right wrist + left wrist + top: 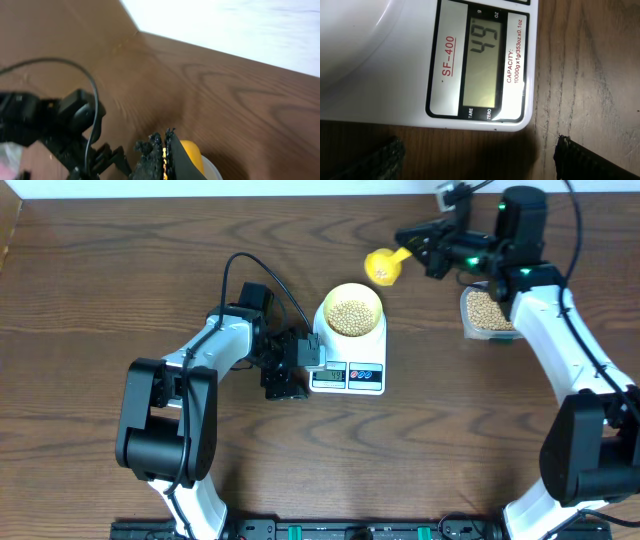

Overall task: Scoop item into bowl and weigh 50g on scale
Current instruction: 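Carry the scoop left over the yellow bowl with the right gripper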

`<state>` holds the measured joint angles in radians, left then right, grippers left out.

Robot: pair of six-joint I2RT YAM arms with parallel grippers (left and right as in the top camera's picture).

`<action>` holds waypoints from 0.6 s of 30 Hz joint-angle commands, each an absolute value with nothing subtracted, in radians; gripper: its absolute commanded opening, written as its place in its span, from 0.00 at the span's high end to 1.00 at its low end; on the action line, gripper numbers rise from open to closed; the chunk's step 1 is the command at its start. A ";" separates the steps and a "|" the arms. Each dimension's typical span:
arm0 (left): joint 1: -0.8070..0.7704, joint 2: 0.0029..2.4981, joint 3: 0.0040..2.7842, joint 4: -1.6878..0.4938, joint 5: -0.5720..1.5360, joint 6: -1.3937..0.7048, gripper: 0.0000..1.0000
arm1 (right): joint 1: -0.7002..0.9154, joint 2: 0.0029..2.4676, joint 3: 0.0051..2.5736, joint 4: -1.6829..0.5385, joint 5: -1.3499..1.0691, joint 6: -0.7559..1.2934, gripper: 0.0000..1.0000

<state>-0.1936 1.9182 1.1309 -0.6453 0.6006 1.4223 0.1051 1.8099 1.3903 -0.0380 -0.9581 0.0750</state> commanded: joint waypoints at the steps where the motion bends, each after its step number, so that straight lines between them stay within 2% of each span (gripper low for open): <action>1: -0.196 1.924 1.120 -0.646 0.613 1.439 0.02 | 0.160 1.806 1.393 -0.045 -0.979 -0.120 0.99; 18: -0.196 1.924 1.120 -0.646 0.613 1.439 0.02 | 0.282 1.806 1.393 -0.112 -0.873 -0.450 0.99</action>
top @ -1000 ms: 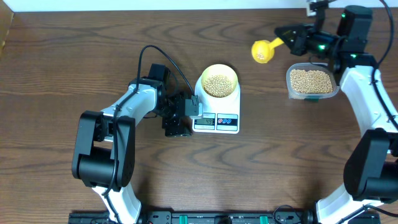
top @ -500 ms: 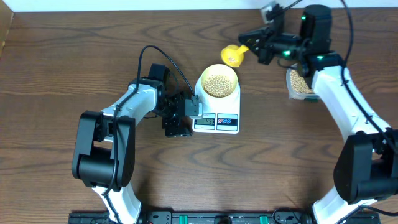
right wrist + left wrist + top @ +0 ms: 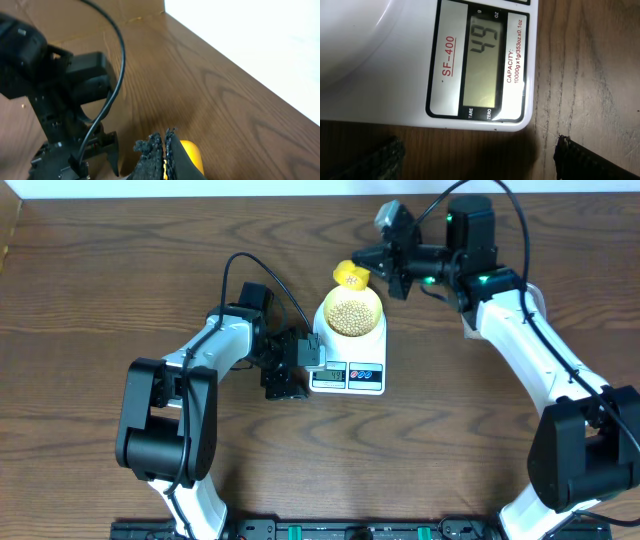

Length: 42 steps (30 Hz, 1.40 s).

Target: Scoop item into bowl and weigh 50g on scale

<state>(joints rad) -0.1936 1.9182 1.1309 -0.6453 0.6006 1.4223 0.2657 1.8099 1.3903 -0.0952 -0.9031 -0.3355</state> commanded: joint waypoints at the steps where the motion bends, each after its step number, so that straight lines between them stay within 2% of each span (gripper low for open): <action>1: -0.196 1.924 1.120 -0.646 0.613 1.439 0.02 | 0.286 1.806 1.393 -0.123 -0.865 -0.476 0.99; 4: -0.196 1.924 1.120 -0.646 0.613 1.439 0.02 | 0.301 1.806 1.393 -0.151 -0.827 -0.547 0.99; 18: -0.196 1.924 1.120 -0.646 0.613 1.440 0.02 | 0.311 1.806 1.393 -0.161 -0.787 -0.580 0.99; 22: -0.196 1.924 1.120 -0.646 0.613 1.440 0.02 | 0.294 1.806 1.393 -0.133 -0.788 -0.466 0.99; 27: -0.196 1.924 1.120 -0.646 0.613 1.440 0.02 | 0.213 1.806 1.393 0.010 -0.789 -0.132 0.99; 30: -0.196 1.924 1.120 -0.646 0.613 1.439 0.02 | 0.147 1.806 1.393 0.051 -0.788 -0.015 0.99; 42: -0.196 1.924 1.120 -0.646 0.613 1.439 0.02 | -0.062 1.806 1.393 -0.163 -0.788 0.010 0.99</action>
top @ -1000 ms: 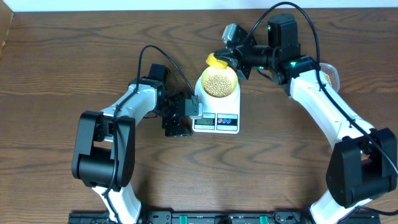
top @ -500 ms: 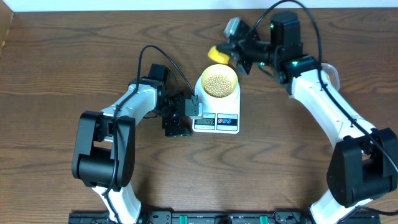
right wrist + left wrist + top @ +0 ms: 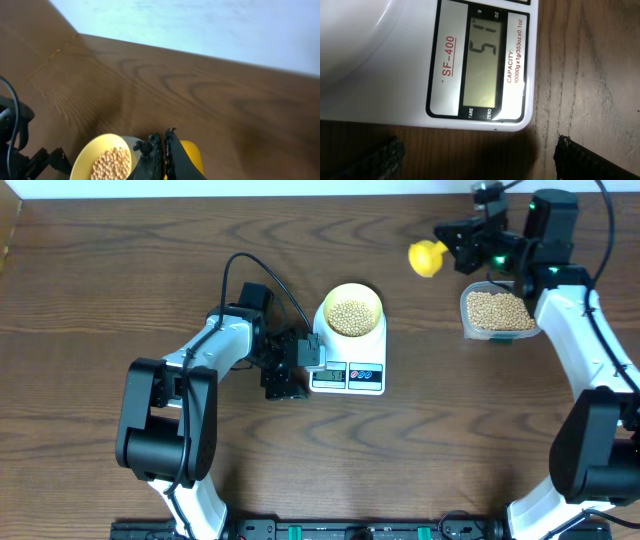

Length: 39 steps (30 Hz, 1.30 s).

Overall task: Scoop item into bowl and weigh 50g on scale
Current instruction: 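Move the scoop right back toward the soybean tub, then carry the scoop left over the yellow bowl again with the right gripper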

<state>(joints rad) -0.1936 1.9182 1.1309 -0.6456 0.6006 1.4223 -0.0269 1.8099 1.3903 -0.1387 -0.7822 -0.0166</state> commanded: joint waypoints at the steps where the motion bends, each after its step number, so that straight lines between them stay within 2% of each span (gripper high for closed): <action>1: -0.196 1.924 1.120 -0.646 0.613 1.439 0.02 | -0.072 1.806 1.393 -0.172 -0.788 0.010 0.99; 8: -0.196 1.924 1.120 -0.646 0.613 1.440 0.02 | -0.125 1.806 1.393 -0.176 -0.773 0.010 0.99; 26: -0.196 1.924 1.120 -0.646 0.613 1.439 0.03 | -0.120 1.806 1.393 -0.169 -0.637 -0.023 0.99; 33: -0.196 1.924 1.120 -0.646 0.613 1.439 0.02 | -0.047 1.806 1.419 -0.103 -0.709 -0.023 0.99; 39: -0.196 1.924 1.120 -0.646 0.613 1.440 0.03 | 0.084 1.806 1.533 -0.209 -0.709 -0.072 0.99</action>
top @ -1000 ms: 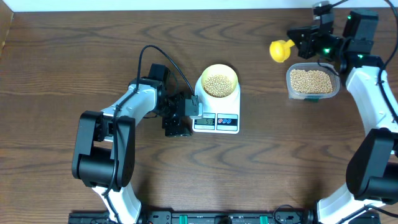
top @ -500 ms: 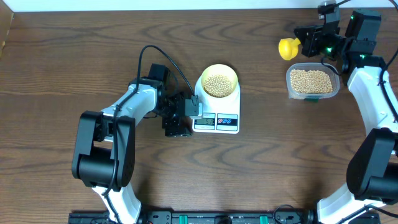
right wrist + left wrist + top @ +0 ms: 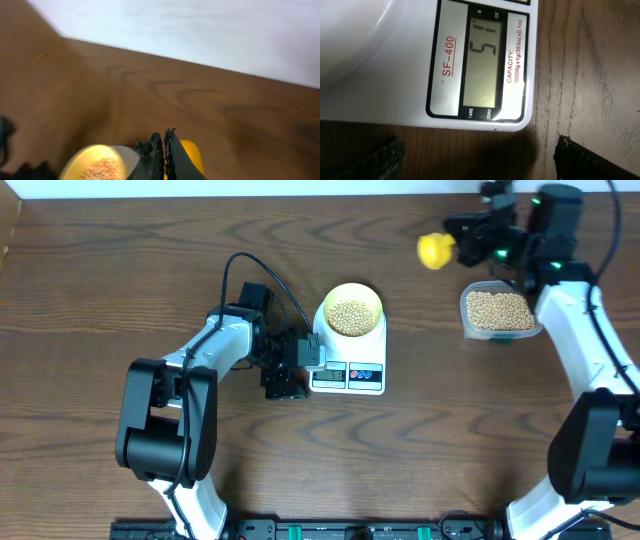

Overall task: Scoop item into bowl and weigh 50g on scale
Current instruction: 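Carry the scoop left over the yellow bowl again with the right gripper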

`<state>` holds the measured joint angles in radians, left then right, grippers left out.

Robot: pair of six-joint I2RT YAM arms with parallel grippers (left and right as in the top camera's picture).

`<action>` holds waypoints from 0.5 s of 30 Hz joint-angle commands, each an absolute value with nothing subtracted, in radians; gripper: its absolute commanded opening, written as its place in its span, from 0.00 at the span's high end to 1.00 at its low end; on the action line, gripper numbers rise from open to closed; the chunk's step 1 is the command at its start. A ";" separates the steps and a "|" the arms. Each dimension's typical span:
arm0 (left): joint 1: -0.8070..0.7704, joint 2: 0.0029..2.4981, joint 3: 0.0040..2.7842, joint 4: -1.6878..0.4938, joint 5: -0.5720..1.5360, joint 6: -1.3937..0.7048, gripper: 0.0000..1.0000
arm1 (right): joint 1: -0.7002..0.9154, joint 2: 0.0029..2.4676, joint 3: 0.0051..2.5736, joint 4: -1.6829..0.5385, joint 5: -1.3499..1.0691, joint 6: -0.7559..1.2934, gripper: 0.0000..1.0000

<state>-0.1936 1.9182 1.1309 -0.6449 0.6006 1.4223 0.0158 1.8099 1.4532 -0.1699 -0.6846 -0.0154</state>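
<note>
A yellow bowl of beans sits on the white scale; the display reads 51. My left gripper is open, low beside the scale's front corner, with bare wood between its fingers. My right gripper is shut on the yellow scoop, held in the air at the back right, left of the bean container. In the right wrist view the scoop shows behind the closed fingertips, with the bowl below left.
A clear container of beans stands at the right, under my right arm. The left arm's cable loops over the table behind the scale. The white wall edge runs along the back.
My right gripper with the scoop has shifted slightly right and toward the back. The scale still reads 51. The left arm has not moved.
The scoop was held between container and bowl with the scale at 49. Then it was at the bowl's back rim, still 49. Then the scoop was back near the container and the display read 51, as it does now.
</note>
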 commanded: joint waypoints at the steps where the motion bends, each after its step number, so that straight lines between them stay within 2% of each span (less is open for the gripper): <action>1: -0.196 1.924 1.120 -0.646 0.613 1.439 0.02 | 0.104 1.806 1.539 -0.226 -0.709 -0.096 0.99; 15: -0.196 1.924 1.120 -0.646 0.613 1.439 0.02 | 0.340 1.807 1.525 -0.398 -0.612 -0.219 0.99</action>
